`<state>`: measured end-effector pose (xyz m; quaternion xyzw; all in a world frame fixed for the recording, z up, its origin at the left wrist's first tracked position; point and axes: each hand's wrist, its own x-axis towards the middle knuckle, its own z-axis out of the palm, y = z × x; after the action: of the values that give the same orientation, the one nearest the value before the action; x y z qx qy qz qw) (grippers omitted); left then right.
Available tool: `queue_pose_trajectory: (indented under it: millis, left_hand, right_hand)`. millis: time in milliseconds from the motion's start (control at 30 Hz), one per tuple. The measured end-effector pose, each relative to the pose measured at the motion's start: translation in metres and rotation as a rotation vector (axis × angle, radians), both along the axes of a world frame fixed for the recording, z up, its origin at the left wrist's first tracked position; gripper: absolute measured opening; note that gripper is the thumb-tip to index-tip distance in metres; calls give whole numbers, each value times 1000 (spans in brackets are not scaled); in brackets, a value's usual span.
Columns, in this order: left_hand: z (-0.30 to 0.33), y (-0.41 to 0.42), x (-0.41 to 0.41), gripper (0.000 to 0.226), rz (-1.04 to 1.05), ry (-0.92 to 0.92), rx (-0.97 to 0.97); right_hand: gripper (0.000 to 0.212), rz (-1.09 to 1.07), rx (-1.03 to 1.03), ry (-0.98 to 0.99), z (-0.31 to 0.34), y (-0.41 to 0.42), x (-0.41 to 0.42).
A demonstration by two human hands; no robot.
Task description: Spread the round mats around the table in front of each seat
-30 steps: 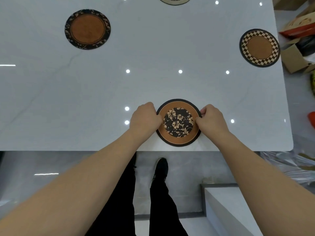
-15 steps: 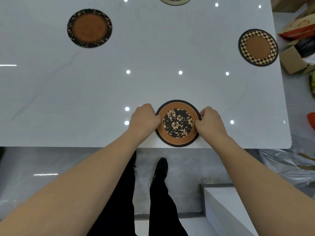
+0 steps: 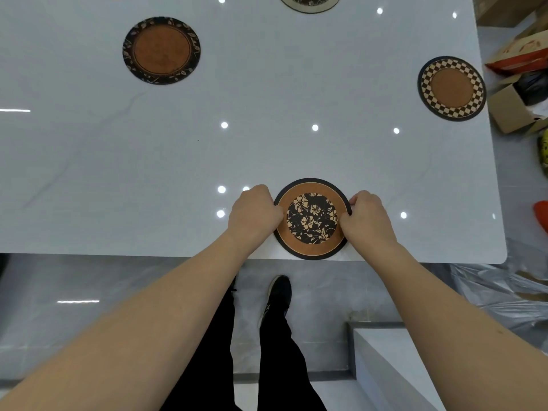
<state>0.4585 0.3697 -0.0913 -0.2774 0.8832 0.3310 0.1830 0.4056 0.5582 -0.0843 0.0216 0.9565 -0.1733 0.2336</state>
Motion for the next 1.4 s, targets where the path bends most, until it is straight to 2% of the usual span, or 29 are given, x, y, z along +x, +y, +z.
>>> queue_pose_trajectory:
  millis: [133,267,567,833,967,1100,1400]
  left_hand:
    - [8,-3,7,19,10,93,-43]
    - [19,-25,19,26,16,202,-155]
    - [41,-121,97,42,315,266,-292]
    - [55,-204,193,41,508,207,-431]
    - [62,-228,251,39,816,140,-450]
    - [68,-234,313,42,979,80,-479]
    - [70,-267,422,42,1213,28,-501]
  right_hand:
    - [40,160,58,118,10,-5,3]
    - [48,324,-27,179,25,-27,5]
    - [51,753,-196,177,70,-148,31]
    - [51,1091,-277,188,90,-276,91]
    - [52,1334,-321,138,88,-333,135]
    - [50,1508,-355,105,86,-377,184]
    - [54,1732,-372,53,86,-455,283]
